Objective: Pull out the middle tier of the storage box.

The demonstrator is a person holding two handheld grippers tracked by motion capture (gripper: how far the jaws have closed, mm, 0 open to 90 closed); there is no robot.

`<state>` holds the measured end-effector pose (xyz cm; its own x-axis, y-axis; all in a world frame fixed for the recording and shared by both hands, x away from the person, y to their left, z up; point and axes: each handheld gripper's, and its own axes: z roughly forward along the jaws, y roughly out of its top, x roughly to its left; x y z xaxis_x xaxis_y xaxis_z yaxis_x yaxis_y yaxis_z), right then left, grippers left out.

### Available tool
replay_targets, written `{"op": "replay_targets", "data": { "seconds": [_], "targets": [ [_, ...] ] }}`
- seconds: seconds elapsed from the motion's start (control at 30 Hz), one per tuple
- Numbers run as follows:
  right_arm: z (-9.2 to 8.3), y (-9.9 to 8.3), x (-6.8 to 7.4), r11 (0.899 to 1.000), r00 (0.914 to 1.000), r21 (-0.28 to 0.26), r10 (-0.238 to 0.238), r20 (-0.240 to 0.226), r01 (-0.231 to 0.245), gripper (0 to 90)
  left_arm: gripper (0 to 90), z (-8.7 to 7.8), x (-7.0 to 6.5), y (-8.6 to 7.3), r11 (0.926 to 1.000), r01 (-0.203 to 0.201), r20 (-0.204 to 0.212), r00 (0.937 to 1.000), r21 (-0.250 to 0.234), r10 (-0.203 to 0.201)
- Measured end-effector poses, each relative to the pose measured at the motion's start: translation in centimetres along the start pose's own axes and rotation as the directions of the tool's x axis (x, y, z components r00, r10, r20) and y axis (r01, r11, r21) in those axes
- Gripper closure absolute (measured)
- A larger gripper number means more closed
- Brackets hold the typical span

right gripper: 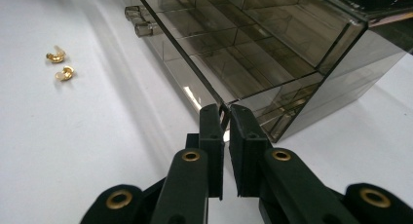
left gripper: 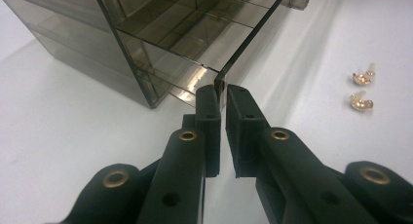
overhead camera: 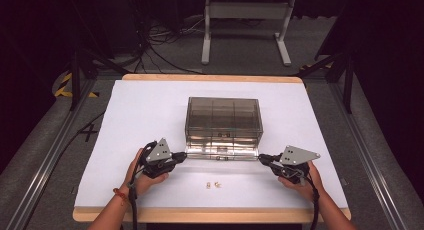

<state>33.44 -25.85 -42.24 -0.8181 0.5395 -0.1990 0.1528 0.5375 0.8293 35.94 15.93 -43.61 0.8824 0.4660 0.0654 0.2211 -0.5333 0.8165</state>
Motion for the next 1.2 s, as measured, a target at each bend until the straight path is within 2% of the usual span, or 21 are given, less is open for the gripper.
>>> {"op": "replay_targets", "data": {
  "seconds": [0.43,0.5,0.57,0.63,0.67,0.77,0.8,0.9,0.93,0.97,1.0,1.03,1.07,1.13,1.2],
  "targets": [
    [-0.3,-0.1,0.2,1.000,0.9999,0.001,-0.010,-0.012,0.010,83.8,83.1,-0.2,-0.4,0.0,0.9992,-0.039,0.010,0.9992,0.012,0.039],
    [-0.4,0.0,0.3,1.000,0.9997,-0.014,-0.005,-0.024,0.005,81.7,81.8,-0.4,-0.4,0.0,0.9982,-0.055,0.004,0.9985,0.021,0.055],
    [-0.4,0.2,0.3,1.000,1.0000,0.000,-0.007,-0.005,0.007,80.7,79.7,-0.8,-0.4,0.0,0.9982,-0.057,-0.017,0.9982,0.017,0.057],
    [-0.9,0.3,0.1,1.000,1.0000,-0.019,0.003,0.000,-0.003,79.4,78.4,-1.8,-0.2,-0.2,0.9992,-0.038,-0.045,0.9983,-0.014,0.038],
    [-0.9,0.3,0.1,1.000,1.0000,-0.019,0.003,0.000,-0.003,79.4,76.7,-1.8,-0.2,-0.2,0.9992,-0.038,-0.045,0.9983,-0.014,0.038],
    [-2.0,0.9,-0.1,0.998,0.9990,-0.062,0.035,0.030,-0.033,77.6,73.5,-3.0,-0.2,-1.0,0.9988,-0.004,-0.068,0.9977,-0.049,0.000],
    [-2.3,1.1,0.0,0.996,0.9985,-0.079,0.039,0.038,-0.036,77.6,72.2,-3.3,-0.3,-1.4,0.9986,-0.003,-0.079,0.9968,-0.053,-0.001],
    [-2.7,2.0,0.7,0.992,0.9988,-0.122,0.031,0.038,-0.026,77.6,63.5,-4.3,-0.5,-2.7,0.9969,0.027,-0.093,0.9951,-0.073,-0.034],
    [-2.7,2.3,1.1,0.992,0.9992,-0.127,0.025,0.032,-0.020,77.6,57.5,-4.5,-0.6,-3.0,0.9964,0.034,-0.111,0.9930,-0.077,-0.043],
    [-2.5,2.6,1.5,0.991,0.9996,-0.130,0.019,0.022,-0.016,77.6,53.1,-4.6,-0.7,-3.3,0.9950,0.051,-0.114,0.9916,-0.086,-0.061],
    [-2.5,2.6,1.5,0.991,0.9996,-0.130,0.019,0.022,-0.016,77.6,50.0,-4.6,-0.7,-3.3,0.9950,0.051,-0.114,0.9916,-0.086,-0.061],
    [-2.2,2.9,2.0,0.991,0.9999,-0.130,0.010,0.003,-0.010,77.3,50.0,-4.6,-0.8,-3.6,0.9931,0.057,-0.112,0.9914,-0.102,-0.068],
    [-1.8,3.2,2.6,0.992,0.9999,-0.127,-0.001,-0.017,-0.001,77.1,44.3,-4.5,-1.0,-3.7,0.9920,0.064,-0.126,0.9890,-0.109,-0.077],
    [-0.9,3.6,3.6,0.993,0.9983,-0.119,-0.027,-0.052,0.020,76.7,35.1,-4.1,-1.2,-3.9,0.9891,0.080,-0.119,0.9883,-0.124,-0.095],
    [0.3,3.8,4.6,0.994,0.9946,-0.101,-0.039,-0.096,0.030,76.3,28.6,-3.6,-1.5,-3.9,0.9898,0.082,-0.140,0.9854,-0.117,-0.098]
  ]
}}
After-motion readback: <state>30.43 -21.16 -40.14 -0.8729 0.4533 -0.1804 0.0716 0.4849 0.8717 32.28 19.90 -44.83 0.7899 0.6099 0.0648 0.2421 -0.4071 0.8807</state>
